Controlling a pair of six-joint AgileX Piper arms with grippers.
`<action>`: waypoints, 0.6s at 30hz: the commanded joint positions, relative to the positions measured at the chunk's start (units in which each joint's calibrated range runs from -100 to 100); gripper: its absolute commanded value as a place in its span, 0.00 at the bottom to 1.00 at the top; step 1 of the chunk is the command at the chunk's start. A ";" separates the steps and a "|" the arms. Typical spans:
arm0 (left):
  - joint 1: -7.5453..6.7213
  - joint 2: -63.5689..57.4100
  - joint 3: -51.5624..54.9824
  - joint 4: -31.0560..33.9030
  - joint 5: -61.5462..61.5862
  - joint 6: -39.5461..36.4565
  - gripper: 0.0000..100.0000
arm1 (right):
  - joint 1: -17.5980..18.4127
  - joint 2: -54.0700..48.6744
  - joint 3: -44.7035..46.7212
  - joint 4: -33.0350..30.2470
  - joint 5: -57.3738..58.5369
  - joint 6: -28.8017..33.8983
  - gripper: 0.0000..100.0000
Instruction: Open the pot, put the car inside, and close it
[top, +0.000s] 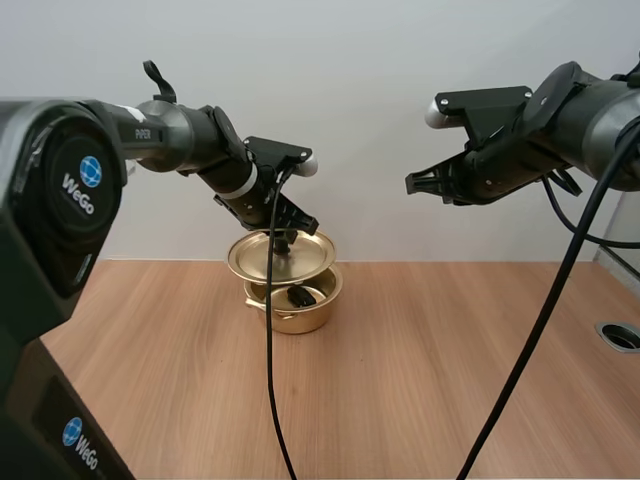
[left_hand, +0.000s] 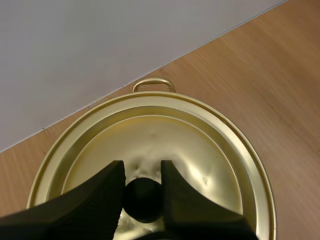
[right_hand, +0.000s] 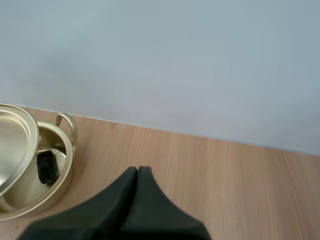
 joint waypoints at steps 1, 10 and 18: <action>-0.03 1.22 -0.01 -0.05 -0.81 0.11 0.00 | -0.03 -0.06 0.07 -0.07 0.23 0.07 0.00; -0.03 5.90 0.03 -3.99 -4.09 2.74 0.00 | -0.03 -0.06 0.07 -0.07 0.84 0.07 0.00; -0.20 8.88 0.16 -6.49 -4.25 4.37 0.00 | -0.03 -0.06 0.07 -0.07 1.54 0.07 0.00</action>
